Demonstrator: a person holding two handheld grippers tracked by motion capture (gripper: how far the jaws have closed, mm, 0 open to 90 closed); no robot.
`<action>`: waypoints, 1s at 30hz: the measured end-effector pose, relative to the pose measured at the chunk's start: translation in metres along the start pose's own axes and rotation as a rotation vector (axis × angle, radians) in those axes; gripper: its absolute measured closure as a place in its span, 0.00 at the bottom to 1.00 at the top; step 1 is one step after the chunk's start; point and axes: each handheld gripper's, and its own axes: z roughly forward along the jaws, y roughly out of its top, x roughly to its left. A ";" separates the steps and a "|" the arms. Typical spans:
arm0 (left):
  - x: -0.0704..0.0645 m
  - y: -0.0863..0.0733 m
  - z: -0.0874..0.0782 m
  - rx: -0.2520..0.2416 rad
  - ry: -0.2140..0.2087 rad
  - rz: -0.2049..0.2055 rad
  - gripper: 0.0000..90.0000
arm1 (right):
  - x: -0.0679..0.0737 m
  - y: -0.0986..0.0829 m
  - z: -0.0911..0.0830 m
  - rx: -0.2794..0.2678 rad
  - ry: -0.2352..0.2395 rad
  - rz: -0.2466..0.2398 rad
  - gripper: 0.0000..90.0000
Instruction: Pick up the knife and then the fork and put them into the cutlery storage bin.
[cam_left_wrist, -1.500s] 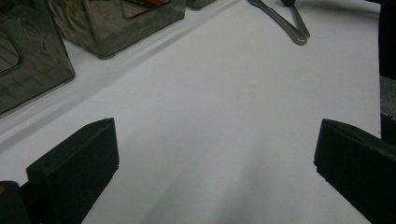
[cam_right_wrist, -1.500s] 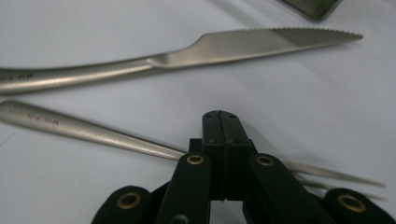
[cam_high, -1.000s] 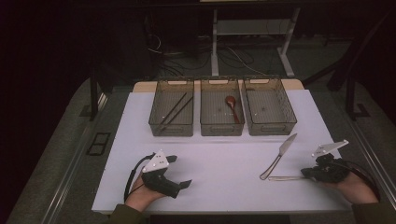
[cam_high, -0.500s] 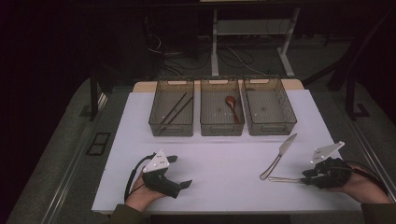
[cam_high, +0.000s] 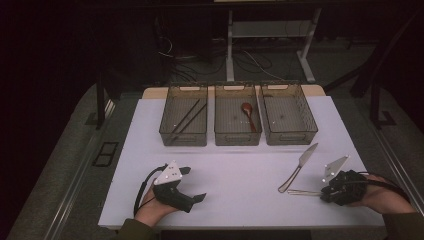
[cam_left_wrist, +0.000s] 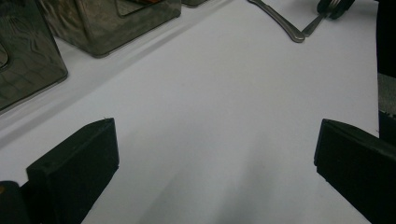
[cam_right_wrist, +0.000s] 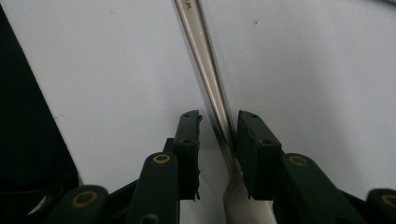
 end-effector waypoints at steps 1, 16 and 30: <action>0.000 0.000 0.000 0.002 -0.001 0.002 0.00 | 0.000 0.001 0.000 0.009 0.003 0.003 0.79; 0.000 0.000 -0.001 0.000 0.003 0.002 0.00 | 0.001 0.008 0.000 0.054 0.016 -0.026 0.92; 0.000 0.001 0.000 -0.002 0.001 0.003 0.00 | -0.001 -0.003 -0.003 -0.027 0.065 -0.011 0.93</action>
